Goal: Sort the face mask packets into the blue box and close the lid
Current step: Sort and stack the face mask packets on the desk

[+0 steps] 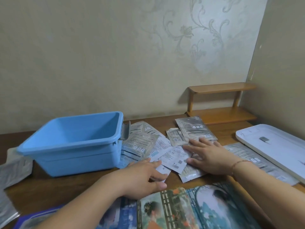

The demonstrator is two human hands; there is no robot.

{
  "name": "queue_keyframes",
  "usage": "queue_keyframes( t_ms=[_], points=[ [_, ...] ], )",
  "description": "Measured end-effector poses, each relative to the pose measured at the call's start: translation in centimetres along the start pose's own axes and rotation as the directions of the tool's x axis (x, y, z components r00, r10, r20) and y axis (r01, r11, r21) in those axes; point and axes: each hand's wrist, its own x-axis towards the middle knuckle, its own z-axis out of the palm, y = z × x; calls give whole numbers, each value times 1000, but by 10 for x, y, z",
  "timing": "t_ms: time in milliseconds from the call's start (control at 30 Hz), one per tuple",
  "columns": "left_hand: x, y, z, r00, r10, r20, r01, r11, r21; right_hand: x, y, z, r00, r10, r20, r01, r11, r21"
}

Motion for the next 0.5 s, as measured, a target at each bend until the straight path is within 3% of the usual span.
queue_keyframes(
  t_ms=[133, 267, 333, 433, 500],
  points=[
    [-5, -5, -6, 999, 43, 5, -43, 999, -10, 15, 10, 3, 999, 42, -16, -43, 998, -42],
    [10, -3, -5, 955, 4, -295, -33, 995, -91, 19, 16, 0, 984, 125, -127, -141, 982, -127],
    [23, 0, -3, 926, 3, -378, -20, 999, -40, 13, 21, -3, 977, 163, -140, -178, 978, -104],
    [42, 1, -3, 967, -33, -252, 68, 989, 133, -8, 39, -8, 957, 214, -197, -224, 974, -31],
    [51, -1, -4, 980, -105, -169, 127, 984, 125, -26, 56, -9, 945, 250, -210, -241, 968, 66]
  ],
)
